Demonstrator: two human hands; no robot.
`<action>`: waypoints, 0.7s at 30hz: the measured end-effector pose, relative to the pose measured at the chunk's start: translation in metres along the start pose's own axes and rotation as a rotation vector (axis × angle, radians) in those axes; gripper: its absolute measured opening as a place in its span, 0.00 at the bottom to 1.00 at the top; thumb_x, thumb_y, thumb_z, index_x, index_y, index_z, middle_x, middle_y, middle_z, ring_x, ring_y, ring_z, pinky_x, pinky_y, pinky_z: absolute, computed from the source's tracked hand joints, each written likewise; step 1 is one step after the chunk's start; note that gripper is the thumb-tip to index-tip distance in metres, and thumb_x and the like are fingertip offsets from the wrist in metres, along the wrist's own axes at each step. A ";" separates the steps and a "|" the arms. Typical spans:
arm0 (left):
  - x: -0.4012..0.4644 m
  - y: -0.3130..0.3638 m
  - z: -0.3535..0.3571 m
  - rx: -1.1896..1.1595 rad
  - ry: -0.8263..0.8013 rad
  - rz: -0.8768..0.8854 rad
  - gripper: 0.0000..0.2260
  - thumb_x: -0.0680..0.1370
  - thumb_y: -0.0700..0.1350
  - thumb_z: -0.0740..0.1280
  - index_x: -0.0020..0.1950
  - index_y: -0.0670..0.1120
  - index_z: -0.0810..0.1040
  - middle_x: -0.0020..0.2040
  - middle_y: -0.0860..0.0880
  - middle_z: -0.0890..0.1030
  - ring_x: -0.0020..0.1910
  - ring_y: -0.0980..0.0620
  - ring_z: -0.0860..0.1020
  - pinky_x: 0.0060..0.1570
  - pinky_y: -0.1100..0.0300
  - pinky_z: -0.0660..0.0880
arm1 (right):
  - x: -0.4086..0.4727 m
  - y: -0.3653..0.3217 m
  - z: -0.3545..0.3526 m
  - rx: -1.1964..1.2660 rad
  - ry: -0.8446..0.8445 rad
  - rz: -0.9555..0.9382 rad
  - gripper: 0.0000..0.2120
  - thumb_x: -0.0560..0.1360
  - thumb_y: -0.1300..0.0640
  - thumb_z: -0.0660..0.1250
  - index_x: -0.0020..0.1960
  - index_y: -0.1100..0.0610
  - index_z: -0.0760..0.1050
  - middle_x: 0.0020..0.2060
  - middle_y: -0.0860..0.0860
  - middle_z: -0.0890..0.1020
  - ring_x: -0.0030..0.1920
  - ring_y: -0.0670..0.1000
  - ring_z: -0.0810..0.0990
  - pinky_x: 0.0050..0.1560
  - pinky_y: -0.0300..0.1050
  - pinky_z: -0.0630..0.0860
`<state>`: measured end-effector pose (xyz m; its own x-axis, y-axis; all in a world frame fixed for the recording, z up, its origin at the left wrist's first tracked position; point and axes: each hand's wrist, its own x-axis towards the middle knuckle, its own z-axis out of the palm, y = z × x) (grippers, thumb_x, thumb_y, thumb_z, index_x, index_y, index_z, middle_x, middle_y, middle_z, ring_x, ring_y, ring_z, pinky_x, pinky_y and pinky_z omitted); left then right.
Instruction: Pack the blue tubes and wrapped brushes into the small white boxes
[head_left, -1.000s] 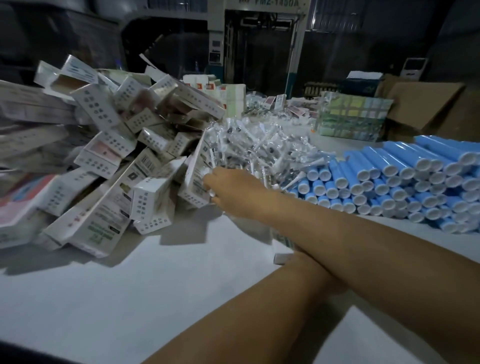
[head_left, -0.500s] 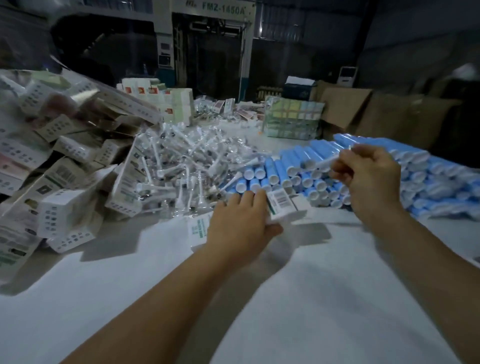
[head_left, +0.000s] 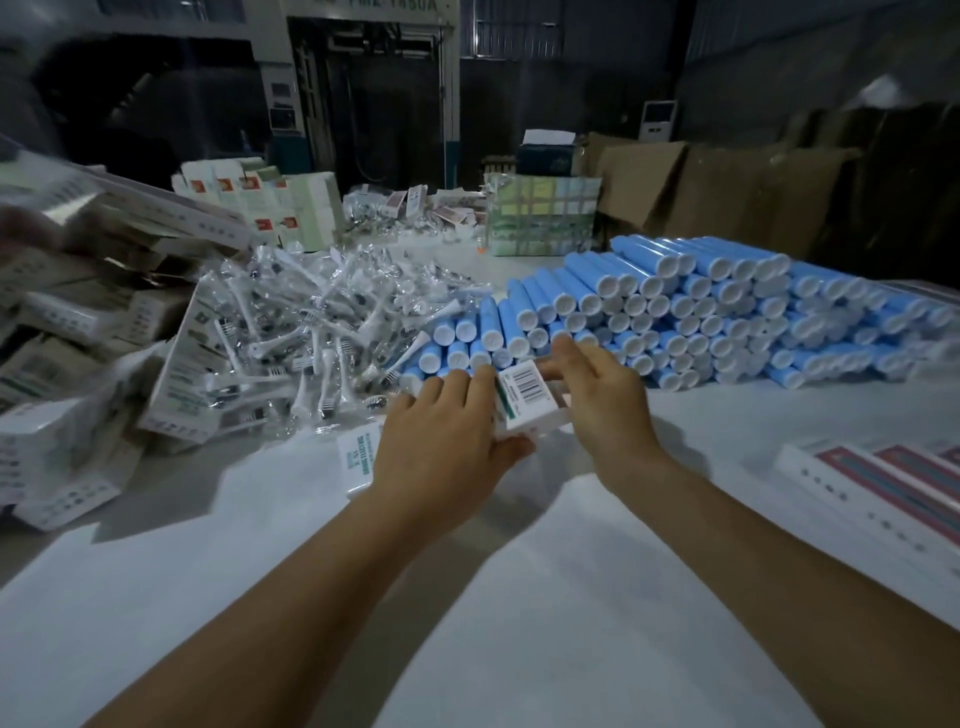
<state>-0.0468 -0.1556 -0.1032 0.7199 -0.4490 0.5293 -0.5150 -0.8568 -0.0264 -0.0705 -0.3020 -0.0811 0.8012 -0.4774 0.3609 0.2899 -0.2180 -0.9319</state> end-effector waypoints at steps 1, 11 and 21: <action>0.001 0.000 0.000 -0.004 0.001 -0.005 0.37 0.73 0.69 0.53 0.75 0.48 0.57 0.65 0.49 0.71 0.61 0.47 0.70 0.56 0.52 0.67 | -0.003 -0.002 0.002 0.047 -0.037 -0.001 0.14 0.80 0.51 0.60 0.39 0.50 0.78 0.33 0.46 0.84 0.35 0.44 0.84 0.33 0.35 0.77; 0.005 -0.013 0.000 -0.044 0.040 -0.112 0.33 0.74 0.67 0.55 0.72 0.48 0.58 0.65 0.49 0.70 0.61 0.46 0.70 0.56 0.51 0.67 | -0.022 0.005 -0.011 -0.176 0.000 -0.221 0.10 0.79 0.60 0.62 0.49 0.49 0.80 0.42 0.42 0.76 0.40 0.39 0.76 0.40 0.30 0.71; 0.003 -0.013 0.004 0.081 0.033 -0.067 0.35 0.74 0.67 0.54 0.73 0.47 0.58 0.66 0.47 0.71 0.62 0.45 0.70 0.56 0.52 0.66 | -0.024 0.010 -0.005 -0.201 -0.118 -0.133 0.11 0.78 0.62 0.64 0.59 0.59 0.80 0.46 0.47 0.80 0.34 0.40 0.77 0.39 0.37 0.78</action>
<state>-0.0362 -0.1472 -0.1051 0.7351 -0.3821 0.5601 -0.4254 -0.9032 -0.0579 -0.0894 -0.2968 -0.0993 0.8219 -0.3333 0.4620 0.2963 -0.4425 -0.8464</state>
